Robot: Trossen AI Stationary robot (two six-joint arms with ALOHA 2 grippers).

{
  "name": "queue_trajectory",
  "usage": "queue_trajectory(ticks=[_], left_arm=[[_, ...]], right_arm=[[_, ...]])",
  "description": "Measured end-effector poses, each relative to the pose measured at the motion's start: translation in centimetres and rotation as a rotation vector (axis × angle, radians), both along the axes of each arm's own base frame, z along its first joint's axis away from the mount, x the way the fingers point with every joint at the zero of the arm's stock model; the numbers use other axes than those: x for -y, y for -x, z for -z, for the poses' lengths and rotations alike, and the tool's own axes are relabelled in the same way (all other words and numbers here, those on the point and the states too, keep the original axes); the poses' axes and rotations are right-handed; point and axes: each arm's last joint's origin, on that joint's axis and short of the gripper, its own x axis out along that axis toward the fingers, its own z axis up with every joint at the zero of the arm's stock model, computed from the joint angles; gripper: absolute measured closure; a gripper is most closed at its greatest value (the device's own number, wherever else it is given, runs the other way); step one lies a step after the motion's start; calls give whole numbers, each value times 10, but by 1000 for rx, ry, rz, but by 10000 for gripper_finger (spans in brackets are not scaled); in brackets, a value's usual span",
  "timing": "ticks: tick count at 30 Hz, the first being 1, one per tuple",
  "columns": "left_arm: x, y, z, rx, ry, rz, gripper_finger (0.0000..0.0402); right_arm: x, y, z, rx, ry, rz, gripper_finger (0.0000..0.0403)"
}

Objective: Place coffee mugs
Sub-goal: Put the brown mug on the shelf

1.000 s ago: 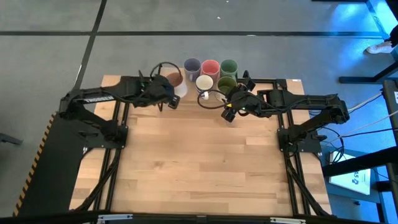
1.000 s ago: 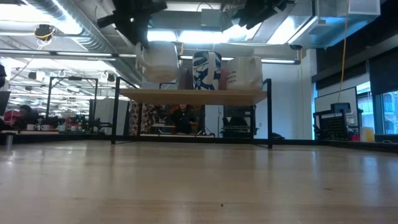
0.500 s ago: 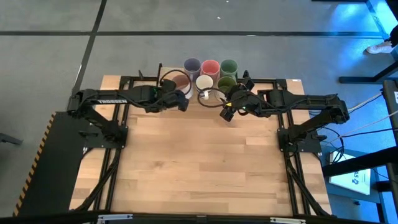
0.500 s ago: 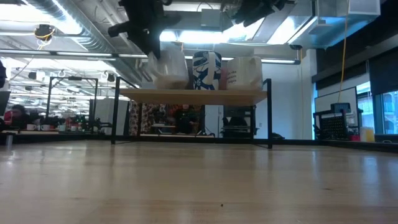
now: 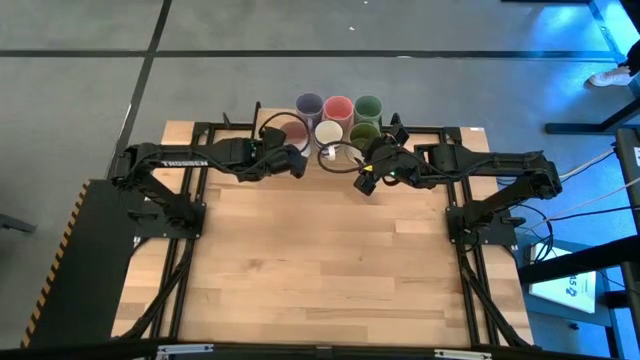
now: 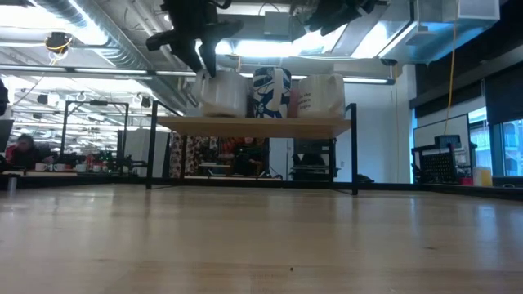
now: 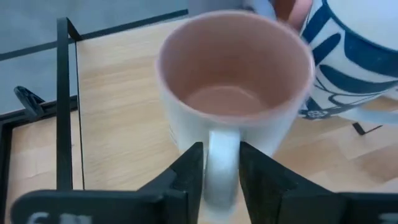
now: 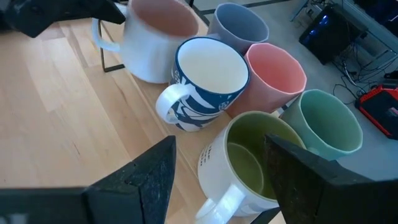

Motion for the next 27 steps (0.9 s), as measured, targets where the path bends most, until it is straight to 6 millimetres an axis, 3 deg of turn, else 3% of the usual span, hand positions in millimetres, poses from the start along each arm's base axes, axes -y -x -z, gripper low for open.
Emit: queue_trajectory(ticks=[5,14,23,27], left_arm=[[0,-1,-1,16,4,11,293],[0,-6,-4,77,2,17,290],[0,-6,-5,30,8,94,289],[2,0,-19,19,5,185,289]], right_arm=[[0,0,0,1,0,0,178],[0,0,0,6,-6,5,178],[0,0,0,8,-7,6,178],[0,0,0,6,-18,-9,178]])
